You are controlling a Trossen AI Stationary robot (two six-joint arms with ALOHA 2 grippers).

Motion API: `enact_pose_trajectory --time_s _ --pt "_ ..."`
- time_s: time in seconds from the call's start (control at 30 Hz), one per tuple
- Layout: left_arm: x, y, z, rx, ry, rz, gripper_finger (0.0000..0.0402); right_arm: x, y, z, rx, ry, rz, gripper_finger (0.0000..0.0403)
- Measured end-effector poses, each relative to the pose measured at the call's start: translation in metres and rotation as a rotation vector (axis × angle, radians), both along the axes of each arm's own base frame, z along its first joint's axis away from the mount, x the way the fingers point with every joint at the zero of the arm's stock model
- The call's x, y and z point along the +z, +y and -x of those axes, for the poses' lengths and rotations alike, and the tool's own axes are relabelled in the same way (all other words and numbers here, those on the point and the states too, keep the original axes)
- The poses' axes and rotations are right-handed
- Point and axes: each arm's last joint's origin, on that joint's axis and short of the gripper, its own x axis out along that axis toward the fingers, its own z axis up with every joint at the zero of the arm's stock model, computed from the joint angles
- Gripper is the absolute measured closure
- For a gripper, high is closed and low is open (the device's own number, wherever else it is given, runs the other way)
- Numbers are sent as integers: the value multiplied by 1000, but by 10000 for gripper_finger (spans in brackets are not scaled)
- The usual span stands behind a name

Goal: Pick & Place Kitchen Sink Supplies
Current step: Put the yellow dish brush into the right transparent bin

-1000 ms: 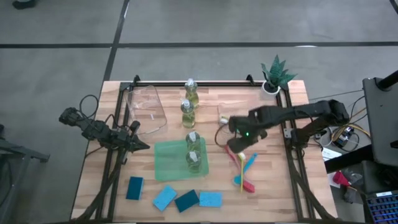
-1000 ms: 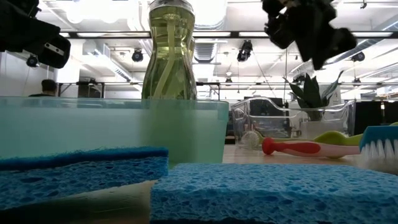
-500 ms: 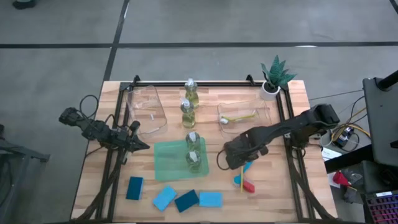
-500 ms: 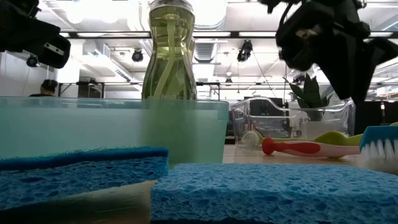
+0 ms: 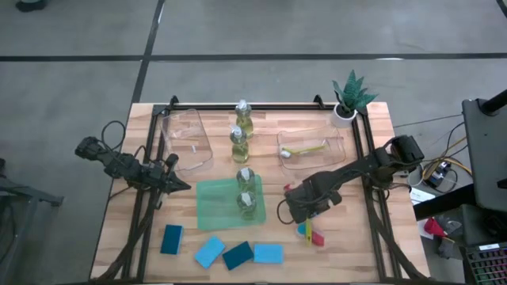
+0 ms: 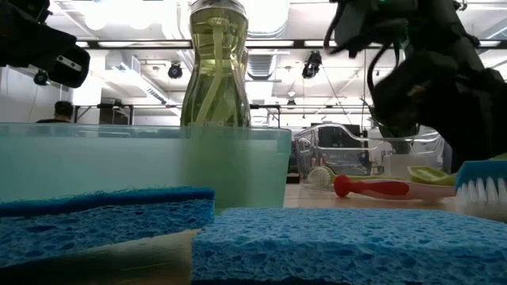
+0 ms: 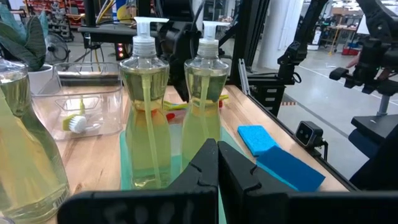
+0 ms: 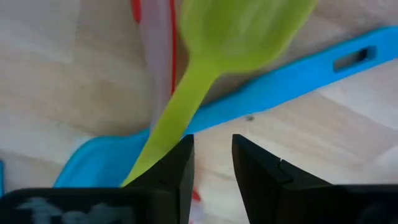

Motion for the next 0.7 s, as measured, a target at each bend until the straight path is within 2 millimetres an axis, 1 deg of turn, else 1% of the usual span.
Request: enact_pose_trajectory --time_s 0.1,0.2,0.37,0.47,0.57,0.7 --pt "0 0 0 0 0 0 401 -3 0 0 -12 -8 -1 305" --pt "0 0 0 0 2 0 401 -1 1 0 -11 -6 -20 311" --pt "-1 0 0 -1 5 -2 401 14 4 -9 -11 -67 -33 320" --pt "-1 0 0 -1 6 -3 401 18 5 -14 -19 -99 -14 323" --pt "-1 0 0 0 6 -3 401 19 5 -15 -35 -112 -4 321" --pt "-1 0 0 0 6 -3 401 17 5 -15 -41 -117 0 306"
